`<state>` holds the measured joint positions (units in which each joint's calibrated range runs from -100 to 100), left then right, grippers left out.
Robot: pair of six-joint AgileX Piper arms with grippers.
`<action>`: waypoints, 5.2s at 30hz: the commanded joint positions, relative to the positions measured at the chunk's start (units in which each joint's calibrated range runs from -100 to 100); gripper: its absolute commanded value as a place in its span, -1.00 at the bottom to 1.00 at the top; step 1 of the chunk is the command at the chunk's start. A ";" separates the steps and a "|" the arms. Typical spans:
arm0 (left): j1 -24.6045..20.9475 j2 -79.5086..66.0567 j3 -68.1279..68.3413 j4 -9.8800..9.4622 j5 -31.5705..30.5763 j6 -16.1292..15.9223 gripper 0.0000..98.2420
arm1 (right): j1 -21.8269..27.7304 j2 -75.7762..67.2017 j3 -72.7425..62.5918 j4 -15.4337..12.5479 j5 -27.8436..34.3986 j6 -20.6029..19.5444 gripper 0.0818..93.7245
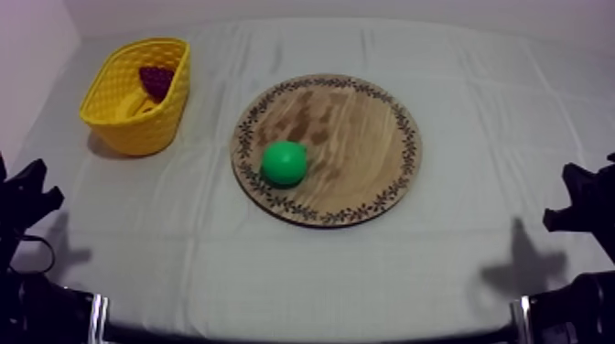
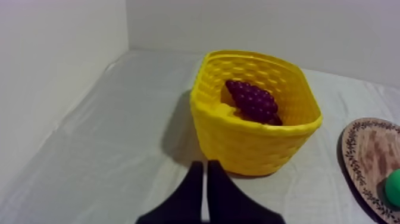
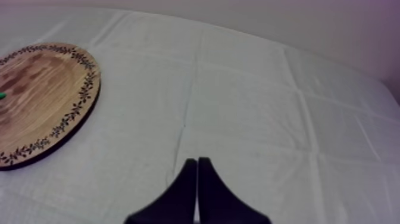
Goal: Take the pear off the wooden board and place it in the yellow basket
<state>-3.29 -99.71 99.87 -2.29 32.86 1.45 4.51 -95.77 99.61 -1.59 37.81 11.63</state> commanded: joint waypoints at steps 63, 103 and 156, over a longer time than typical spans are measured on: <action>8.92 48.69 -57.93 2.87 16.91 -4.05 -1.00 | 0.01 0.01 0.05 0.00 0.01 0.16 -0.99; 38.84 83.07 -83.96 -9.09 34.25 13.54 -1.00 | 0.01 0.01 0.05 0.00 0.01 0.16 -0.99; 39.79 107.04 -82.93 -11.05 38.25 17.01 0.88 | 0.01 0.01 0.05 0.00 0.01 0.16 -0.99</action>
<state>36.49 7.37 16.90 -13.28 70.91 18.47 4.51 -95.77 99.61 -1.59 37.82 11.80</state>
